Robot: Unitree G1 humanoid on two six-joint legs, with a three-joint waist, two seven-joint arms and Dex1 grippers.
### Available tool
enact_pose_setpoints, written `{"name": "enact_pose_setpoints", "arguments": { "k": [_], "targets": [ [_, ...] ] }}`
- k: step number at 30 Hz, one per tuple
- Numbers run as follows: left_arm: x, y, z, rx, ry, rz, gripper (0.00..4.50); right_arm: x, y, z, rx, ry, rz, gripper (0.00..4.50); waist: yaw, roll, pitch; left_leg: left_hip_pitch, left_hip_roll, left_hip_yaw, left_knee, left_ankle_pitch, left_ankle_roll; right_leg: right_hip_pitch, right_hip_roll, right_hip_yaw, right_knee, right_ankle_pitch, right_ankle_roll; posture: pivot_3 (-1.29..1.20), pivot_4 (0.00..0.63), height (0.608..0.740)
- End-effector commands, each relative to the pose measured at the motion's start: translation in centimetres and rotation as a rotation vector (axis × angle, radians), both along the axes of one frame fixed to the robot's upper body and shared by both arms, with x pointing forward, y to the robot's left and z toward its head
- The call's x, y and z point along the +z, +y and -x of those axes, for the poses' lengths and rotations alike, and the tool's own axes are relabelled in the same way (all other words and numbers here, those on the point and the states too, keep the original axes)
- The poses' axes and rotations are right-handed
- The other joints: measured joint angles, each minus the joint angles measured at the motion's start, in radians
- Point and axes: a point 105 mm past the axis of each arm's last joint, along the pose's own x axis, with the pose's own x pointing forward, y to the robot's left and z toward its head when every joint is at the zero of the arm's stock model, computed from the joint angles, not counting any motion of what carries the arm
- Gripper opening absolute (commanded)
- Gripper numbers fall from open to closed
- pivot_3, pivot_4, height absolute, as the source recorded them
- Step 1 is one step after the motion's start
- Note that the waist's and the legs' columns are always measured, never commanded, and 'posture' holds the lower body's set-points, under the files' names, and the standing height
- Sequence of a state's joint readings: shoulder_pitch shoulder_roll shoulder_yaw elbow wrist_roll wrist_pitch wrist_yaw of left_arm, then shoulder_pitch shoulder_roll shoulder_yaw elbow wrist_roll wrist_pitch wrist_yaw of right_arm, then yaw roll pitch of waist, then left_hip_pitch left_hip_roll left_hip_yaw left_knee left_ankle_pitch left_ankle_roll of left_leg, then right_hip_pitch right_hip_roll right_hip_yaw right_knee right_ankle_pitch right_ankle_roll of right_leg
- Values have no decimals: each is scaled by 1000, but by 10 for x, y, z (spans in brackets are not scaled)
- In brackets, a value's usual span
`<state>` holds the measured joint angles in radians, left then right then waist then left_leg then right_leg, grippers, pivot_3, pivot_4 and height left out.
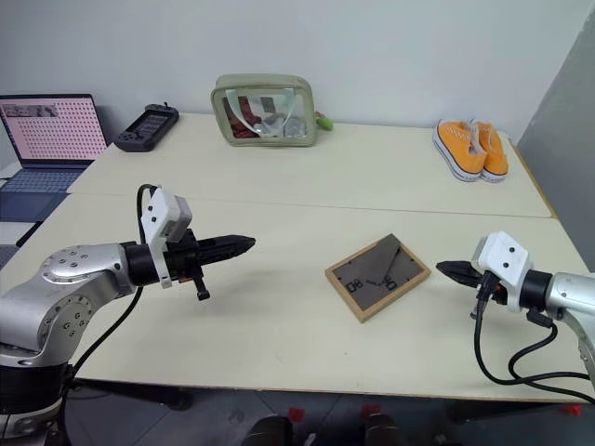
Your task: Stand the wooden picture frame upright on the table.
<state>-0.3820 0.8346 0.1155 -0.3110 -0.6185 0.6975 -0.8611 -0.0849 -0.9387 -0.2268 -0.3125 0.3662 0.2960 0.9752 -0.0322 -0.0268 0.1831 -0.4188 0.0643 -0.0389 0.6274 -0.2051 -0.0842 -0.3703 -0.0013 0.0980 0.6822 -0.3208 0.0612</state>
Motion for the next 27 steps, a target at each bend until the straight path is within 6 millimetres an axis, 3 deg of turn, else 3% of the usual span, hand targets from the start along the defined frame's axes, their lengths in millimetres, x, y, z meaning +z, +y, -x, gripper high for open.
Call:
{"name": "enact_pose_setpoints", "arguments": {
  "k": [1, 7, 17, 27],
  "targets": [
    [10, -3, -2, -14, -43, -10, 9, 13, -2, 2, -20, -56, -10, 0, 0, 0, 0, 0, 0, 0, 0, 0, 0, 0, 0, 0, 0, 0, 0, 0, 150, 740],
    [6, -5, -7, -25, -34, -6, 9, 0, -3, 3, -67, -44, -34, 0, 0, 0, 0, 0, 0, 0, 0, 0, 0, 0, 0, 0, 0, 0, 0, 0, 150, 740],
    [-30, -22, -27, -93, 42, -37, 9, -34, 1, 0, -147, -5, -78, 0, 1, 0, 0, 0, 0, 0, 0, 0, 0, 0, 0, 0, 0, 0, 0, 0, 150, 740],
    [-50, -48, -73, -138, 30, -94, 9, -66, 9, -9, -243, 9, -129, 0, 3, 0, 0, -1, -1, -1, 1, 0, 0, 0, 1, 0, 1, 0, 0, 0, 150, 740]
  ]
}}
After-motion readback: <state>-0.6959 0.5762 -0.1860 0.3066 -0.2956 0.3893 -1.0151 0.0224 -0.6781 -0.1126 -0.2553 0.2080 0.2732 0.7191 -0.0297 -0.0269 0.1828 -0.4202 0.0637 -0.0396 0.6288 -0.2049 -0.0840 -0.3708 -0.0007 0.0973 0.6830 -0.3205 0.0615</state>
